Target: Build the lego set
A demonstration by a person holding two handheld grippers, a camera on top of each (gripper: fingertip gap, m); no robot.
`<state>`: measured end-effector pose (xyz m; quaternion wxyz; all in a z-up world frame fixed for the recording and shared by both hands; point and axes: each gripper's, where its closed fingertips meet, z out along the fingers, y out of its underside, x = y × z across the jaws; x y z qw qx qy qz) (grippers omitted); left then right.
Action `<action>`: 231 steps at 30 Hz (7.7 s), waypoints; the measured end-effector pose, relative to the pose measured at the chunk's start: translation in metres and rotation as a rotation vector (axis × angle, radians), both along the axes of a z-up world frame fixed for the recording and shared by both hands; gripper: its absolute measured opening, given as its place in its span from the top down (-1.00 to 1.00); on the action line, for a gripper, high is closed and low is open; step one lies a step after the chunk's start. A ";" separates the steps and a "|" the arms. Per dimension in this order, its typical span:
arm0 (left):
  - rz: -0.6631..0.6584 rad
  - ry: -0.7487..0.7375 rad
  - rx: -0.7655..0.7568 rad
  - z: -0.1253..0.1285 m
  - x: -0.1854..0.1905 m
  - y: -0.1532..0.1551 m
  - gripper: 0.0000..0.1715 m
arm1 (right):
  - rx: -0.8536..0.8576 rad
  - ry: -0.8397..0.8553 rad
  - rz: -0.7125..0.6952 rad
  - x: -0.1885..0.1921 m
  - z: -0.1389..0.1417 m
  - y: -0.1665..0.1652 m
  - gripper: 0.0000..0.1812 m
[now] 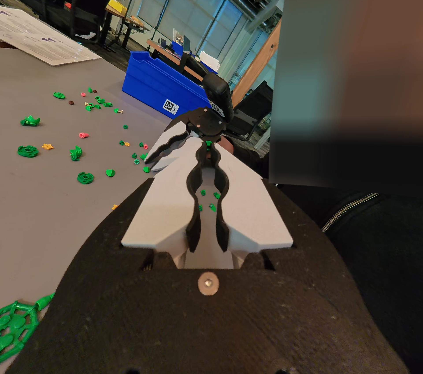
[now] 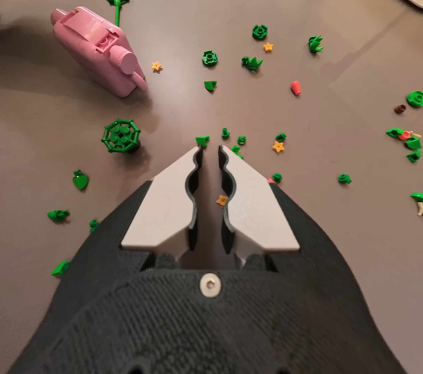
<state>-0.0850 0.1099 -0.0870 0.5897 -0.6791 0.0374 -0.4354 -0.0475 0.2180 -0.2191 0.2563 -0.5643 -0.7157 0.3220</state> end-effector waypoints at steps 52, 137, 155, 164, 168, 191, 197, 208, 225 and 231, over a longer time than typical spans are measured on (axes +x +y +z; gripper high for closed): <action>-0.011 -0.017 0.006 0.002 0.001 -0.001 1.00 | -0.034 -0.008 0.086 0.001 0.000 -0.021 0.79; -0.154 0.174 -0.165 -0.041 0.053 0.005 1.00 | -0.320 0.372 0.429 0.012 0.089 -0.107 0.99; -0.091 0.169 -0.181 -0.039 0.032 0.005 1.00 | -0.225 0.350 0.303 0.005 0.080 -0.074 1.00; -0.083 0.166 -0.174 -0.038 0.030 0.005 1.00 | -0.202 0.237 0.108 0.002 0.056 -0.020 0.97; -0.081 0.158 -0.166 -0.036 0.030 0.005 1.00 | -0.205 0.172 0.109 0.002 0.042 -0.021 0.91; -0.102 0.130 -0.171 -0.038 0.033 0.006 1.00 | -0.038 -0.011 0.195 -0.004 0.000 -0.043 0.87; -0.104 0.126 -0.167 -0.037 0.033 0.005 1.00 | -0.017 -0.005 0.198 -0.006 0.000 -0.044 0.86; -0.106 0.122 -0.168 -0.038 0.033 0.006 1.00 | -0.022 -0.007 0.213 -0.004 -0.001 -0.046 0.87; -0.116 0.117 -0.160 -0.037 0.035 0.005 1.00 | -0.071 0.056 0.468 -0.012 0.013 -0.044 0.80; -0.118 0.104 -0.161 -0.038 0.034 0.006 1.00 | -0.035 -0.005 0.567 -0.009 0.002 -0.051 0.77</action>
